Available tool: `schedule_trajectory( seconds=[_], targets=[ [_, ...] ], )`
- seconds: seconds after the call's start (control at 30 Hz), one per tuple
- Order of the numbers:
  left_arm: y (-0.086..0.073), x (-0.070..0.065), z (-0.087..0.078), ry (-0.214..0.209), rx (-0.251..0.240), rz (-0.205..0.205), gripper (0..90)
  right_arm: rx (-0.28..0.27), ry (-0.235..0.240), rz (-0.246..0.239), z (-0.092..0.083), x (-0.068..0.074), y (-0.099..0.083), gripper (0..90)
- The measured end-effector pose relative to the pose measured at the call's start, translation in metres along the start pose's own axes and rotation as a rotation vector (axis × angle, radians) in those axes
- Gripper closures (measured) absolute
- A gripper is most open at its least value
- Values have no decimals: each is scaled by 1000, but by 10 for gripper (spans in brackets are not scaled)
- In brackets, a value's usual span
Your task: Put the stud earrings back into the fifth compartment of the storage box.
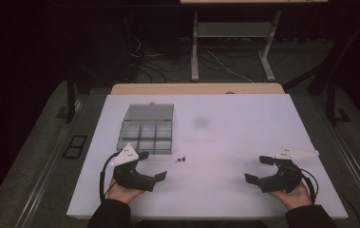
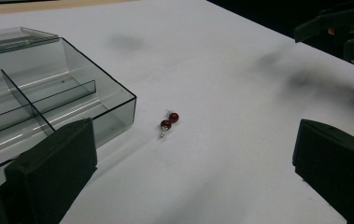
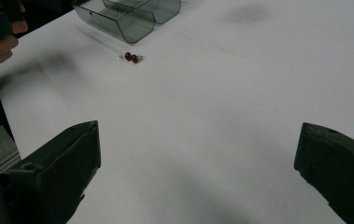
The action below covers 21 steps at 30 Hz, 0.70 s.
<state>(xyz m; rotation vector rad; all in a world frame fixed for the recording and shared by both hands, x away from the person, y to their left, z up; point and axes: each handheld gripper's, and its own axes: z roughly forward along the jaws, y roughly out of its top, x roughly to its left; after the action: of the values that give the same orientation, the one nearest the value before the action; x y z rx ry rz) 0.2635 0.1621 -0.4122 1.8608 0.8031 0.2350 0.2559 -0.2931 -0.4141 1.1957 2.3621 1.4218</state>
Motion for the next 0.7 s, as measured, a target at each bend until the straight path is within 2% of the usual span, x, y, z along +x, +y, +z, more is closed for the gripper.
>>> schedule_trajectory(
  seconds=[0.13, 0.37, 0.7],
  targets=[
    [1, -1, 0, -1, 3, 3, 0, 8, 0, -3, 0, 0, -1, 3],
    [6, -5, 1, -7, 36, 19, 0, 16, -3, -1, 1, 0, -2, 2],
    [19, -8, 3, -6, 79, 57, 0, 27, -5, -7, 2, 1, -2, 3]
  ],
)
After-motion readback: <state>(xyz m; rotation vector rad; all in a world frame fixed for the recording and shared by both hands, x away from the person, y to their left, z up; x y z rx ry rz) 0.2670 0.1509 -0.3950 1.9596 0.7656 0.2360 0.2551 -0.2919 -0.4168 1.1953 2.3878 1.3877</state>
